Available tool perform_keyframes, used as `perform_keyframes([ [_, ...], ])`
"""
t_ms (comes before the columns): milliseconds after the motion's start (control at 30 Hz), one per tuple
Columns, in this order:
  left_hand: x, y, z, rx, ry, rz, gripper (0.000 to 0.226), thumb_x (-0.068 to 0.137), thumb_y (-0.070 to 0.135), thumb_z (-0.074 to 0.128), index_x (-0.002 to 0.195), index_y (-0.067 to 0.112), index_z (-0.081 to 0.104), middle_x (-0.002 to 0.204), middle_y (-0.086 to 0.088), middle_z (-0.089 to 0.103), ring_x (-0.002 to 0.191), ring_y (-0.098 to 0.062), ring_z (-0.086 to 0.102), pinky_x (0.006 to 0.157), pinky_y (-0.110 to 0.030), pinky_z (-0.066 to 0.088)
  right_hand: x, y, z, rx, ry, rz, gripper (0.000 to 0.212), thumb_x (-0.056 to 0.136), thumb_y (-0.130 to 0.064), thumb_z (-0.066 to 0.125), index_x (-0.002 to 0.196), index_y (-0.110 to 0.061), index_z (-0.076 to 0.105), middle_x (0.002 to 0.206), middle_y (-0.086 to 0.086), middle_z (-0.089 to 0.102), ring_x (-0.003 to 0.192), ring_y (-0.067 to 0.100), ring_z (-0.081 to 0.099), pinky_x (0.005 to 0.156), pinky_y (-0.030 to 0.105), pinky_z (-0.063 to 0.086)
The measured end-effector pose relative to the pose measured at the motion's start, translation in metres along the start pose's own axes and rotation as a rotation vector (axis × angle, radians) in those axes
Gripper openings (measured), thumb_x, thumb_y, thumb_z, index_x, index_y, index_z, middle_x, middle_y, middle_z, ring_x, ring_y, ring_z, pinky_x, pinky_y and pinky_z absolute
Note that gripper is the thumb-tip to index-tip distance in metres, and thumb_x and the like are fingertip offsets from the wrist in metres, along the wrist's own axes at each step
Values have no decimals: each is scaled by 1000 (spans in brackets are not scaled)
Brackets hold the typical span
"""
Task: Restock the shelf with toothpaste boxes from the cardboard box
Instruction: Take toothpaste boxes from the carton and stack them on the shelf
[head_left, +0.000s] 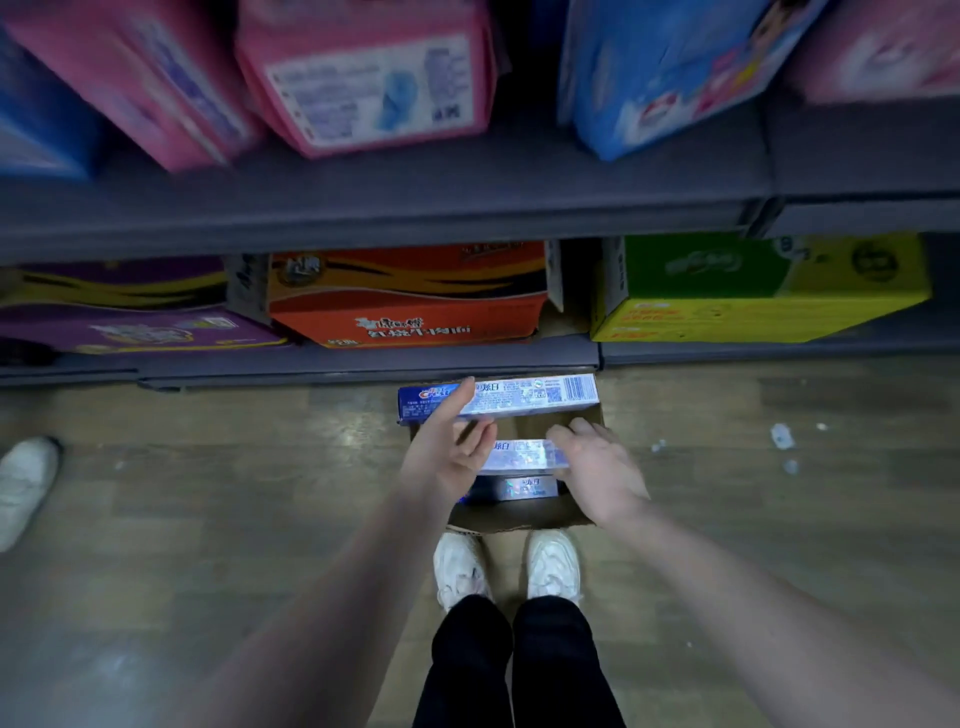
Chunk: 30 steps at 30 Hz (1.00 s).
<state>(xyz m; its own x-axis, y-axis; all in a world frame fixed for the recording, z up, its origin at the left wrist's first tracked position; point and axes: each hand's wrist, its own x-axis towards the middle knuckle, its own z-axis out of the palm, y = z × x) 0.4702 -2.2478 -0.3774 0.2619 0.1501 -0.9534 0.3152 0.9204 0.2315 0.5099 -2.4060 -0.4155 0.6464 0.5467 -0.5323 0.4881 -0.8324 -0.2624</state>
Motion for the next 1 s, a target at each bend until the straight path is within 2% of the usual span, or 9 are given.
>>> perform_keyframes([
  [167, -76, 6, 15, -28, -66, 4, 20, 79, 20, 72, 91, 10, 61, 132, -13, 48, 104, -21, 56, 75, -27, 53, -42, -7, -62, -10, 57, -59, 44, 83, -9, 59, 125, -19, 47, 119, 4, 49, 113, 24, 45, 90, 28, 35],
  [267, -117, 11, 26, -55, -89, 9, 17, 80, 20, 71, 89, 10, 62, 133, -13, 48, 100, -21, 57, 78, -26, 52, -65, -12, -96, -18, 121, -101, 36, 84, -13, 58, 120, -16, 51, 114, 6, 52, 111, 27, 47, 92, 31, 33],
  [500, -211, 30, 46, -81, -196, 36, 11, 81, 16, 69, 86, 8, 63, 98, -14, 62, 106, -24, 56, 88, -30, 49, -124, -26, -174, -50, 271, -153, 33, 76, -17, 69, 107, -18, 60, 98, 4, 58, 96, 26, 54, 81, 31, 39],
  [567, -237, 37, 52, -78, -254, 35, 12, 81, 15, 68, 89, 6, 63, 100, -14, 63, 106, -24, 57, 85, -31, 49, -139, -29, -196, -78, 342, -163, 39, 56, -19, 82, 90, -21, 65, 79, -2, 59, 76, 22, 59, 69, 27, 46],
  [633, -263, 44, 57, -76, -299, 41, 15, 80, 15, 69, 92, 6, 63, 104, -14, 63, 106, -24, 57, 78, -32, 50, -153, -32, -218, -132, 416, -187, 46, 41, -23, 88, 80, -26, 64, 68, -7, 56, 64, 17, 58, 59, 21, 46],
  [767, -317, 58, 68, -89, -370, 56, 20, 76, 14, 69, 93, 6, 62, 106, -16, 63, 106, -24, 57, 76, -34, 49, -180, -36, -262, -153, 530, -258, 50, 44, -24, 88, 87, -26, 63, 70, -8, 56, 65, 17, 57, 61, 23, 42],
  [867, -350, 67, 74, -86, -419, 63, 41, 64, 15, 73, 103, 6, 61, 109, -17, 63, 106, -25, 58, 76, -35, 50, -199, -40, -295, -184, 620, -305, 47, 45, -17, 87, 85, -22, 63, 70, -6, 55, 64, 19, 57, 64, 25, 31],
  [933, -369, 74, 78, -90, -446, 73, 49, 64, 16, 73, 110, 5, 60, 109, -17, 63, 106, -25, 58, 75, -35, 50, -209, -43, -314, -208, 639, -318, 47, 44, -18, 87, 84, -22, 63, 71, -7, 56, 65, 18, 57, 64, 25, 33],
  [1000, -386, 80, 83, -98, -470, 90, 43, 70, 14, 72, 110, 4, 60, 107, -17, 64, 103, -24, 59, 75, -36, 50, -218, -46, -331, -222, 641, -337, 47, 45, -22, 86, 85, -24, 62, 74, -8, 57, 68, 16, 58, 63, 21, 38],
])
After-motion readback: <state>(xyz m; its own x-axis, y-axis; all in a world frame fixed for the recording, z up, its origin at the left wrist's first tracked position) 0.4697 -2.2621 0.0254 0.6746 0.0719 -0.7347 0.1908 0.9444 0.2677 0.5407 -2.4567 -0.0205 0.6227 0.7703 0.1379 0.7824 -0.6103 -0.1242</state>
